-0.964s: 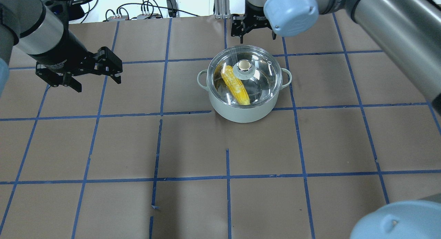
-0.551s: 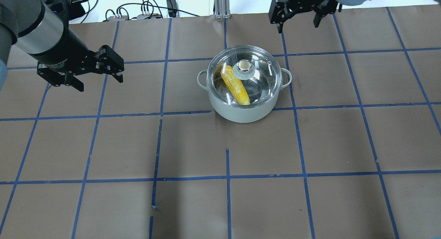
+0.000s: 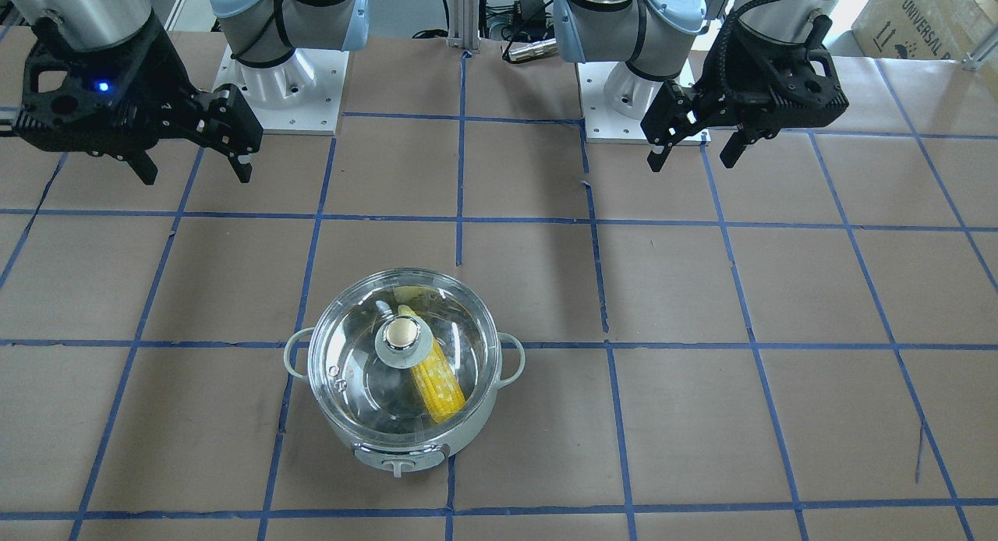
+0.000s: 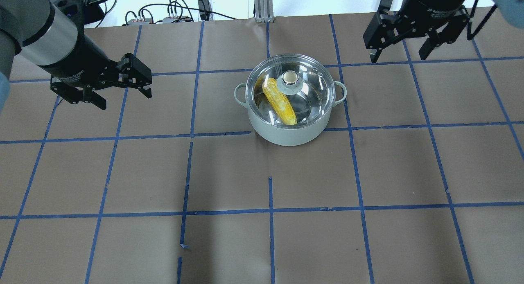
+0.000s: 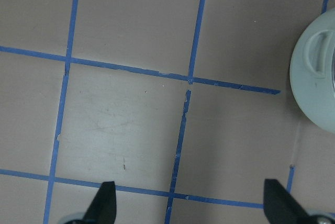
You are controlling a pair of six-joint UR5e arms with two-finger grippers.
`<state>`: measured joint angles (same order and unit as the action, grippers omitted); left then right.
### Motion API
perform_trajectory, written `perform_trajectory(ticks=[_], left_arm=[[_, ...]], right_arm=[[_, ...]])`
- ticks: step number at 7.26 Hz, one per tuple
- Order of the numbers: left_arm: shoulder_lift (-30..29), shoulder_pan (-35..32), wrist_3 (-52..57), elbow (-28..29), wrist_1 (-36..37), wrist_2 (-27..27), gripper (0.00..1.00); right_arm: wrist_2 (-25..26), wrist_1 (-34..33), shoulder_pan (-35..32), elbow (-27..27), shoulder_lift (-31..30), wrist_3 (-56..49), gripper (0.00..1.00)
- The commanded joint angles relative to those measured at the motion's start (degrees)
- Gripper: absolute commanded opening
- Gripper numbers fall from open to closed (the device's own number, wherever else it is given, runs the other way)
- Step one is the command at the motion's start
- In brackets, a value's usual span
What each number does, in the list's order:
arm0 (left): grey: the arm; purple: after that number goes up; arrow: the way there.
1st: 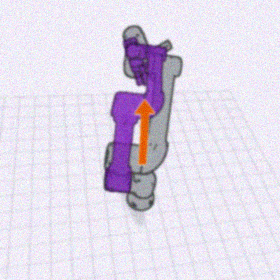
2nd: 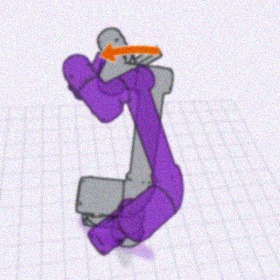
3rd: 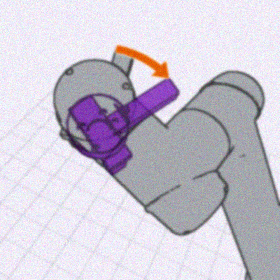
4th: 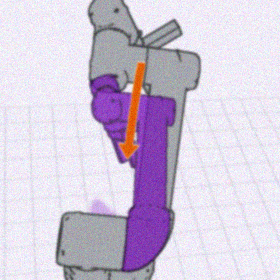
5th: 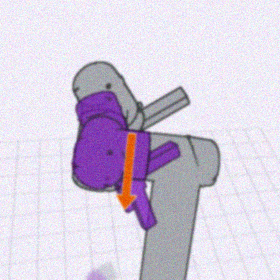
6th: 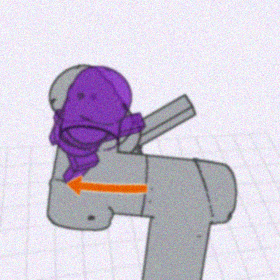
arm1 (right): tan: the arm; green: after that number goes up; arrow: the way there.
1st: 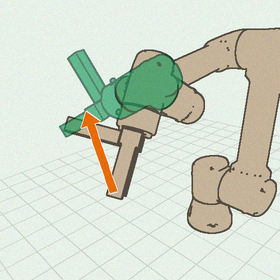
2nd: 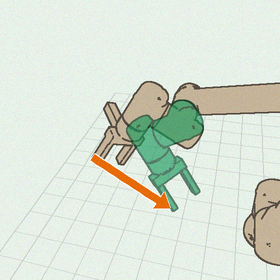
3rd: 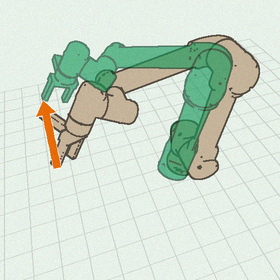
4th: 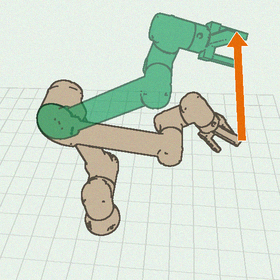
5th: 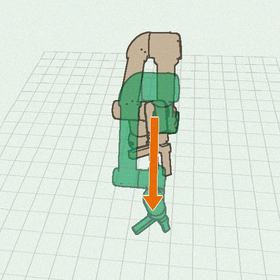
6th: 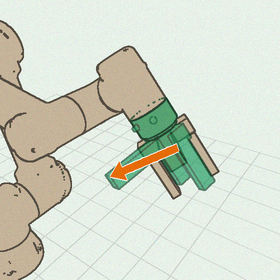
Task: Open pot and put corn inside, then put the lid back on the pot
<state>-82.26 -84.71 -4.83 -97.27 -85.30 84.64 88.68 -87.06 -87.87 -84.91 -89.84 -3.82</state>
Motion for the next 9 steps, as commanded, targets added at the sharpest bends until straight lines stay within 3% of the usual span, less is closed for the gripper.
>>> perform_trajectory(ticks=[1, 9], left_arm=[[-0.01, -0.01, -0.52, -0.02, 0.31, -0.34, 1.0], [-0.01, 0.07, 0.35, 0.06, 0.57, 0.0, 1.0]], right_arm=[[-0.09, 0.93, 0.33, -4.02, -4.11, 0.65, 0.98], [1.67, 0.14, 0.16, -3.68, -4.03, 1.1, 0.98]])
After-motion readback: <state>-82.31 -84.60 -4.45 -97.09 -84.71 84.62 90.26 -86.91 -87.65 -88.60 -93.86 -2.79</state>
